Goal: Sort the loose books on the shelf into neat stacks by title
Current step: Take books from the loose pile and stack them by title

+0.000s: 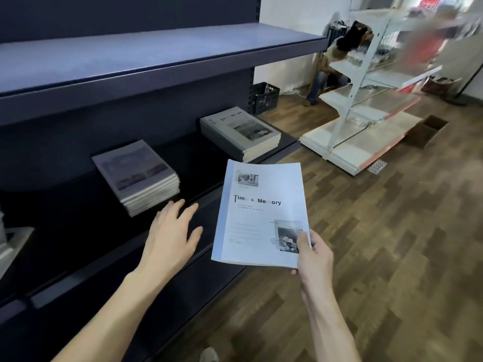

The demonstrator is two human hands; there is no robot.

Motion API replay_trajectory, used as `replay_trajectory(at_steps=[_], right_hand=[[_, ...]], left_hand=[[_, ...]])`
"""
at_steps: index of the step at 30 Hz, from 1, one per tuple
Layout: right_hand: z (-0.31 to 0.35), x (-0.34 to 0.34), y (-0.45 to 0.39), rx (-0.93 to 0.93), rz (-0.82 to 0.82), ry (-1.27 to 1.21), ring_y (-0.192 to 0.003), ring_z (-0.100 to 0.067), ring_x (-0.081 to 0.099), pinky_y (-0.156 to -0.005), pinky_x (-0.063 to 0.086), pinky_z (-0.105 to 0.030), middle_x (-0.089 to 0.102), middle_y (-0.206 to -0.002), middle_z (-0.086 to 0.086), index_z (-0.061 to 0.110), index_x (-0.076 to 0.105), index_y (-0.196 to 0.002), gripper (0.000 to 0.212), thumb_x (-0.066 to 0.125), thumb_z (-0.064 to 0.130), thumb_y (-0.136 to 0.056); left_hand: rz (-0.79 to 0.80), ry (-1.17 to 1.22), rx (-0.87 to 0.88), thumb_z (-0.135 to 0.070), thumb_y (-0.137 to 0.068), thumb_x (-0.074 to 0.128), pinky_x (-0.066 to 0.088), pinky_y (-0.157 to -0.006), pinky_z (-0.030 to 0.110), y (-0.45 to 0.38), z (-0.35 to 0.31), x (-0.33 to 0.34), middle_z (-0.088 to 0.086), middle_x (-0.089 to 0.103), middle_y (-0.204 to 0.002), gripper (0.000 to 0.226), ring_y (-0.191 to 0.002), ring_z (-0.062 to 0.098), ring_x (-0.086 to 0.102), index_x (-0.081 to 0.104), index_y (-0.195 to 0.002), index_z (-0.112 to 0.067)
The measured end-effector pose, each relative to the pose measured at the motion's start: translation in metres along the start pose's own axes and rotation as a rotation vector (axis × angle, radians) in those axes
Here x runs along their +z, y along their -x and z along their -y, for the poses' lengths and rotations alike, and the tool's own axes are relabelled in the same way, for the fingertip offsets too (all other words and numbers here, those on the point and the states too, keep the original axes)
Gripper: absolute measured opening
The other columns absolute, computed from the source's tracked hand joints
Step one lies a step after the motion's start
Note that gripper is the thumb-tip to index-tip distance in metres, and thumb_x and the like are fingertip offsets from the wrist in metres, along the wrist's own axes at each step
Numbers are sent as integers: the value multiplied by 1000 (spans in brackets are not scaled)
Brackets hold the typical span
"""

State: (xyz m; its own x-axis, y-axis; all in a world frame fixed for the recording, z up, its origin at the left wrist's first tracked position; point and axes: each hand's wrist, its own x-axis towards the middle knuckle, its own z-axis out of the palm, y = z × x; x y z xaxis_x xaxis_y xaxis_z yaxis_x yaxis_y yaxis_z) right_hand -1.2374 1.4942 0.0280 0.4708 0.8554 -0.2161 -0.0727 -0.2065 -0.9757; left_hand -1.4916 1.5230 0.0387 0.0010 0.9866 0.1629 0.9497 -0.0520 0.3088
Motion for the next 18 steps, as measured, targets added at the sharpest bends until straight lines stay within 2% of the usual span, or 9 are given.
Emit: replay_trajectory(at_steps=[5, 13, 18], right_hand=[[9, -10, -26, 11, -8, -18, -48, -3, 51, -36, 35, -22, 72, -79, 4, 23, 70, -102, 26, 46, 14, -104], [27, -2, -108, 19, 5, 83, -44, -5, 48, -36, 36, -22, 68, -80, 0, 17, 70, -112, 26, 46, 15, -103], [44, 17, -157, 5, 43, 123, -45, -5, 47, -37, 36, -23, 66, -75, 1, 18, 71, -109, 26, 46, 15, -103]], left_hand=[[21, 15, 33, -34, -95, 56, 27, -117, 46, -37, -24, 18, 9, 35, -154, 56, -145, 27, 24, 41, -147, -20], [51, 108, 6, -32, -94, 59, 27, -116, 46, -116, -45, 51, 11, 38, -152, 55, -143, 31, 27, 45, -145, -18], [85, 148, -34, -33, -93, 59, 31, -114, 45, -164, -52, 63, 9, 39, -152, 55, -141, 30, 31, 46, -144, -20]])
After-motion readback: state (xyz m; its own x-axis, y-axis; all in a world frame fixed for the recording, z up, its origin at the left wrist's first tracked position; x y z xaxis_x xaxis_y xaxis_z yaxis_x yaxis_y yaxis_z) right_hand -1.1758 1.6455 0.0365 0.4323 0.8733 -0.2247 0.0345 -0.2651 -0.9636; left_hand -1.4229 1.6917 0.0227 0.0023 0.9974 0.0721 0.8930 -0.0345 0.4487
